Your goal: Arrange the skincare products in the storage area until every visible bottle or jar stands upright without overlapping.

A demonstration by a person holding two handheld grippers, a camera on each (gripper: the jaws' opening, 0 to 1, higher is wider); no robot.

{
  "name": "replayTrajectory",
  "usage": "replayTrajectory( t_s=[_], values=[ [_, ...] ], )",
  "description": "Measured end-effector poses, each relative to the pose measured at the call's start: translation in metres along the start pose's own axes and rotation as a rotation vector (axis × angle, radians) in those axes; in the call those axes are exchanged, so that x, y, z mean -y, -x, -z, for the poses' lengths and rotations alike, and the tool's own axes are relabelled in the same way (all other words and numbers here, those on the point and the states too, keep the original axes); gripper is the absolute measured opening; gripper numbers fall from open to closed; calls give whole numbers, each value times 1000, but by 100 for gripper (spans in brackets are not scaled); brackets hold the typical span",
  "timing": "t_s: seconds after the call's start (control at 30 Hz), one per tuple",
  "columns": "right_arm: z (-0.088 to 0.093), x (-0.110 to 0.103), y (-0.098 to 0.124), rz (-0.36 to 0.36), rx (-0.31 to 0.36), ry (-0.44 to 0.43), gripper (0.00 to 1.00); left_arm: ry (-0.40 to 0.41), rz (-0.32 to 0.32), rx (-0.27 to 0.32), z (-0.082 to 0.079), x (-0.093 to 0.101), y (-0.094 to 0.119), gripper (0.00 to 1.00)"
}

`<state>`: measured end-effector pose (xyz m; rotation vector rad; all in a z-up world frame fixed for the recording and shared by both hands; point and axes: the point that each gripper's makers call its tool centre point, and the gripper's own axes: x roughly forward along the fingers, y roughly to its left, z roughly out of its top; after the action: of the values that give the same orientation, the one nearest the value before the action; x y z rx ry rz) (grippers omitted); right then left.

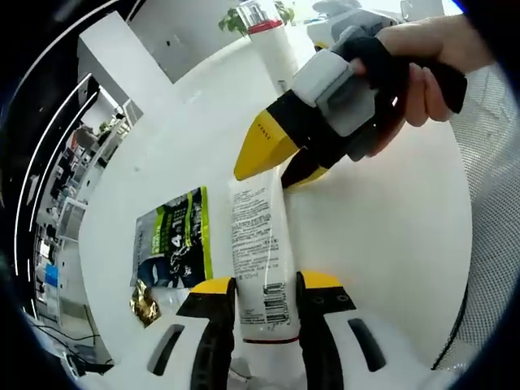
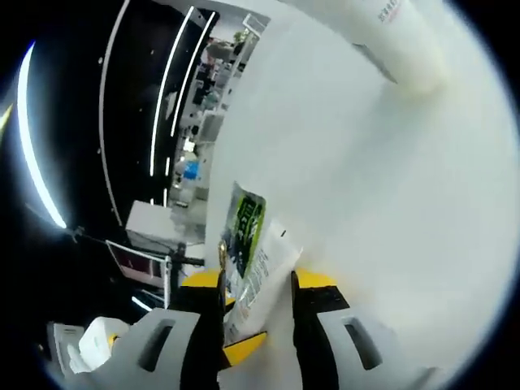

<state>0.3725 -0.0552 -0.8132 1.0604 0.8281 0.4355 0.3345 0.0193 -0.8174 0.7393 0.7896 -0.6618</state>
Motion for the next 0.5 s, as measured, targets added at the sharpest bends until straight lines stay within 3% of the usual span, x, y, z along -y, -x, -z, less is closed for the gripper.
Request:
replayTrajectory(
  t_s=[0.1, 0.27, 0.5],
  values=[
    [-1, 1, 0, 5, 5, -7, 31, 82, 30, 10, 1, 0, 0, 24],
    [-5, -2, -5, 21, 24, -2, 32, 223, 156, 67, 0, -1, -4, 23],
    [-9, 8, -12, 67, 31, -7, 23, 294, 225, 121, -7, 12, 3, 22]
  ],
)
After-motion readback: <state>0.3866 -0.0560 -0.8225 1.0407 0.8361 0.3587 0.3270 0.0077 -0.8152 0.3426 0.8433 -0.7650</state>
